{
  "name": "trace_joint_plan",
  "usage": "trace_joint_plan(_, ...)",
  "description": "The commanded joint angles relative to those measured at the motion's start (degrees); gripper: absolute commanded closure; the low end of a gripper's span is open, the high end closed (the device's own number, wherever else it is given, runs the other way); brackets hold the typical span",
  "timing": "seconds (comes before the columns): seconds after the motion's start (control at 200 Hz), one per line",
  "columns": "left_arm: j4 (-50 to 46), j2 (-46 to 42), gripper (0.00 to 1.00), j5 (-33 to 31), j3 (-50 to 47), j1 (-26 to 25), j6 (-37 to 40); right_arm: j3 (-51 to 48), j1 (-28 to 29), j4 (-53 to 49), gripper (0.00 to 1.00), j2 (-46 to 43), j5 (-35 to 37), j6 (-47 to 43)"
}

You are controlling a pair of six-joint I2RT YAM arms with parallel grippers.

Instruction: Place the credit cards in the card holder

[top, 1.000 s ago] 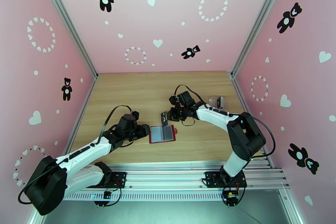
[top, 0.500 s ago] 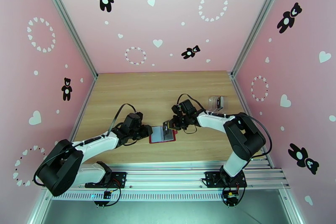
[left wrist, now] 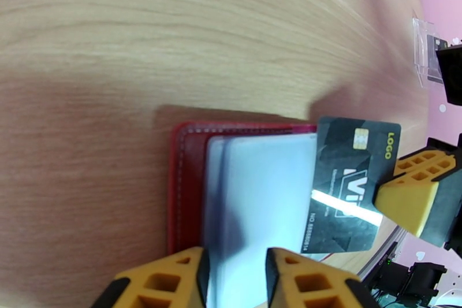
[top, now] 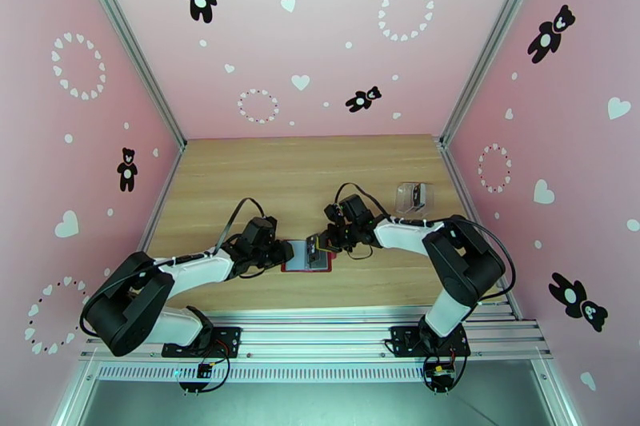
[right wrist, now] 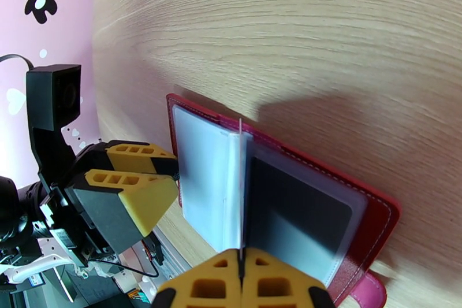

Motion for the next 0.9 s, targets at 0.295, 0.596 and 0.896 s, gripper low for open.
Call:
trace_joint_plan(0.295, 1.73, 0.91, 0.68, -1.06, -1.11, -0.72, -1.26, -2.95, 1.03, 2.58, 1.00, -4.11, 1.99, 4.32)
trace_joint_plan(0.596, 1.81, 0.09, 0.68, -1.41, -2.14, -0.64, -1.44, -4.77, 2.48, 7.94, 1.00, -1.45, 1.66, 7.91)
trace_joint_plan(0.896, 1.35, -0.56, 0.68, -1.80, -2.43, -0.70, -1.46, -6.69, 3.05, 8.29, 1.00, -1.78, 3.58, 8.54)
